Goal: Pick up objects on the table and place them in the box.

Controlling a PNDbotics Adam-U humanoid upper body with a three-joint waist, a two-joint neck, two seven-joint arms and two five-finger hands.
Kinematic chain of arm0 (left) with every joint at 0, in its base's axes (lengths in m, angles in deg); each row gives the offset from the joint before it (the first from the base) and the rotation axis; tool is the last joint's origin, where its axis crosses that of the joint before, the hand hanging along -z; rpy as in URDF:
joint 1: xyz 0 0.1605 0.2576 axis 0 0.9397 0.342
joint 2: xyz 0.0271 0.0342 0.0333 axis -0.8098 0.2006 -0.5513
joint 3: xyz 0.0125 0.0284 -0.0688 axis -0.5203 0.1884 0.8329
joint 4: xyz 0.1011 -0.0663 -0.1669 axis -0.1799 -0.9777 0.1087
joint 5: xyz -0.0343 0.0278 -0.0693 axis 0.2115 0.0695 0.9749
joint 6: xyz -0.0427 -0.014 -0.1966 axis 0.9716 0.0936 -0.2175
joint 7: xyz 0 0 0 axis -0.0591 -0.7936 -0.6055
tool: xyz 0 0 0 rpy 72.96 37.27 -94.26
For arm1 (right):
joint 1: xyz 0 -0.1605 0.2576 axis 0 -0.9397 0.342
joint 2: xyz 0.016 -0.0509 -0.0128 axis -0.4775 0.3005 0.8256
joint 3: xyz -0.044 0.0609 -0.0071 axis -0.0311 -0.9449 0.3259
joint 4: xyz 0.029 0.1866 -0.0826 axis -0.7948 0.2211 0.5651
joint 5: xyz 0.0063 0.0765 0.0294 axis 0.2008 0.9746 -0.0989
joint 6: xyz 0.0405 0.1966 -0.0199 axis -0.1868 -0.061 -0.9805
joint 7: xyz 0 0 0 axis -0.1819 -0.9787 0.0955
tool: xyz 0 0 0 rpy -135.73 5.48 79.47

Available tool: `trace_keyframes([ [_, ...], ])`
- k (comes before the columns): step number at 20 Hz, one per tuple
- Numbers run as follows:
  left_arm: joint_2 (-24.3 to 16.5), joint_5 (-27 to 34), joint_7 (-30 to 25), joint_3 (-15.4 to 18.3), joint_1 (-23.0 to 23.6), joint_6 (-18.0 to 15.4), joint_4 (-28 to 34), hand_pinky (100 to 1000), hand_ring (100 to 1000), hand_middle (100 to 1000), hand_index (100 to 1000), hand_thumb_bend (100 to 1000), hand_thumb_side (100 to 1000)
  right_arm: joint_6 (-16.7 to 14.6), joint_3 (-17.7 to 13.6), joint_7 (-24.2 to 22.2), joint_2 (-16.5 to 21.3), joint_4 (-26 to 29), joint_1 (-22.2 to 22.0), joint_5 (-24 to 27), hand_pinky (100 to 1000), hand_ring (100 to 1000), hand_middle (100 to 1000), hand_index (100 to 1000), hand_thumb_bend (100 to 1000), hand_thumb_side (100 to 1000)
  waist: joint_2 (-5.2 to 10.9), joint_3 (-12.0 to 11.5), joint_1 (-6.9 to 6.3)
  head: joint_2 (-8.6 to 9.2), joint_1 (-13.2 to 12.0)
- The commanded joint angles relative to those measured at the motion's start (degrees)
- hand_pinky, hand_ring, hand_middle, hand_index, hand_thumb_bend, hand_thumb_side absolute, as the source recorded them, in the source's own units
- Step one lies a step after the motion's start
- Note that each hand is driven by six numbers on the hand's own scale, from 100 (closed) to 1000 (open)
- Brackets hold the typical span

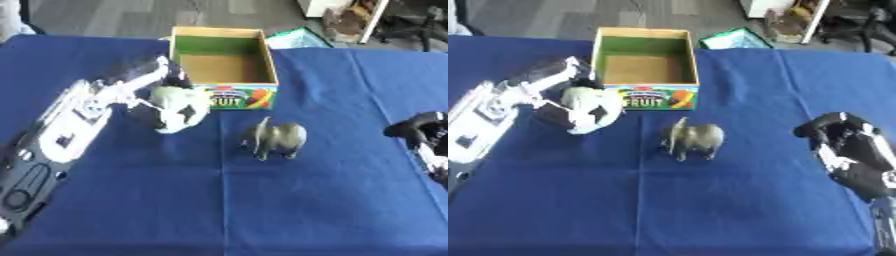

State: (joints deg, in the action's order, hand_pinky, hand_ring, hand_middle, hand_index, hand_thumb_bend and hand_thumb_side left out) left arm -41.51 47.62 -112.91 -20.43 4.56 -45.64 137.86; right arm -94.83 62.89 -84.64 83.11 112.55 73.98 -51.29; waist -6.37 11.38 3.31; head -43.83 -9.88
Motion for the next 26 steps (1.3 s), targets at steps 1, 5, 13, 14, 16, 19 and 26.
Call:
trace_keyframes([
  [1,-1.6,-0.3,1.2,1.0,-3.2,0.4,-0.7,543,511,397,565,100,210,0.1,-0.2,0.0,0.8,0.7,0.3,0.1,747,670,485,622,100,100,0.80,0.3,-0.05,-0.29,0.0],
  [5,0.3,-3.1,2.4,1.1,-7.6,0.1,-6.9,548,515,404,572,100,208,0.1,0.0,-0.2,0.6,0.7,0.3,0.2,747,670,485,622,100,100,0.79,0.9,0.21,-0.29,-0.4],
  [13,7.1,-13.2,8.5,4.3,-17.2,-0.9,-26.8,553,524,416,581,100,206,0.2,0.7,-0.9,0.1,0.7,0.4,0.5,747,670,485,623,100,100,0.50,2.6,0.47,0.35,-1.9],
  [14,7.9,-14.8,9.4,4.8,-18.1,-1.0,-29.7,555,526,420,584,100,205,0.3,0.8,-1.0,0.0,0.8,0.5,0.6,747,670,485,622,100,100,0.39,2.9,0.46,0.54,-2.1],
  [16,9.3,-18.1,11.3,5.9,-19.9,-1.6,-34.6,561,536,436,593,100,204,0.3,1.1,-1.4,-0.1,0.9,0.8,0.6,747,670,485,623,100,100,0.18,3.7,0.44,0.86,-2.6],
  [19,10.5,-22.3,14.3,7.3,-21.7,-2.6,-39.5,574,571,474,616,100,201,0.3,1.5,-1.8,-0.3,1.2,0.9,0.7,747,670,485,622,100,100,-0.09,4.8,0.34,1.16,-3.4],
  [26,11.9,-26.9,21.1,9.6,-23.2,-2.5,-45.7,644,686,601,735,396,170,0.3,1.9,-2.3,-0.4,1.6,1.2,0.8,747,669,484,622,100,100,-0.52,6.3,0.20,1.75,-4.2],
])
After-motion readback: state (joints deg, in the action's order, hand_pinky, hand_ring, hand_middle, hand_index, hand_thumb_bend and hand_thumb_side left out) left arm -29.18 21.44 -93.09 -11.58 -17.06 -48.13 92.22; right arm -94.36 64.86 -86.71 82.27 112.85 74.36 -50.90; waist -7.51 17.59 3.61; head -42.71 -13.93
